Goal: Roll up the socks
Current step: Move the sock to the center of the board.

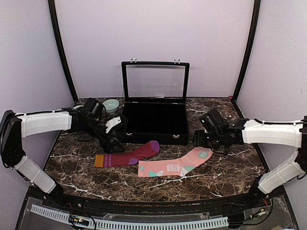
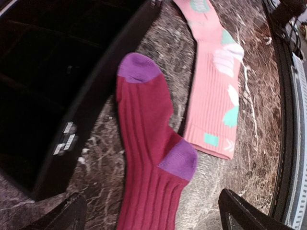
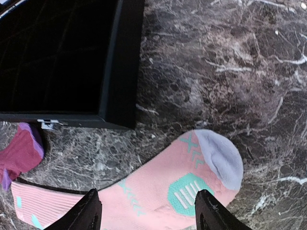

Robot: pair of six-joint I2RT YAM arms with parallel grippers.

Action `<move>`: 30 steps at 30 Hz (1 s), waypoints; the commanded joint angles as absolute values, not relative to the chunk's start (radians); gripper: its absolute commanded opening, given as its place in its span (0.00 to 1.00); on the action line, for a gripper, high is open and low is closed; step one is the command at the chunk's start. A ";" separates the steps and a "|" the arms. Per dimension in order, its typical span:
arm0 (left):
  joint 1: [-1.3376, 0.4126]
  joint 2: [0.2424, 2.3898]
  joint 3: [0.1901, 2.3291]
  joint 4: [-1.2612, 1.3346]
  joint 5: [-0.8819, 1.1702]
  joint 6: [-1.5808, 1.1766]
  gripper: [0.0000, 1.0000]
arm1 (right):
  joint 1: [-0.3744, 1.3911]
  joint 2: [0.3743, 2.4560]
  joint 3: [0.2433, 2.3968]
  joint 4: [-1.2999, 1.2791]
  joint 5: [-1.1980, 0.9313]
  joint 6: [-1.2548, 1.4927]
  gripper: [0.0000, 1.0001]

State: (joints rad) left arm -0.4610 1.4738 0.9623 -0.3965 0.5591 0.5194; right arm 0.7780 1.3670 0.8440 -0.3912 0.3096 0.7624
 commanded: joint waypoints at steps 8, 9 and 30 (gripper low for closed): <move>-0.765 1.732 1.148 -0.485 0.490 0.657 0.98 | 0.757 1.500 0.812 -0.454 0.270 0.894 0.53; -0.782 1.753 1.170 -0.481 0.492 0.654 0.97 | 0.745 1.508 0.804 -0.444 0.260 0.896 0.51; -0.960 1.900 1.152 -0.298 0.445 0.714 0.85 | 0.518 1.685 0.874 -0.334 0.222 0.661 0.40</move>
State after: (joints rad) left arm -0.9478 1.9038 1.1545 -0.3256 0.4221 0.7151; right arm 0.5552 1.6379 0.8433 -0.3286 0.2214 0.7326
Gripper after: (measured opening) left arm 0.849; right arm 0.402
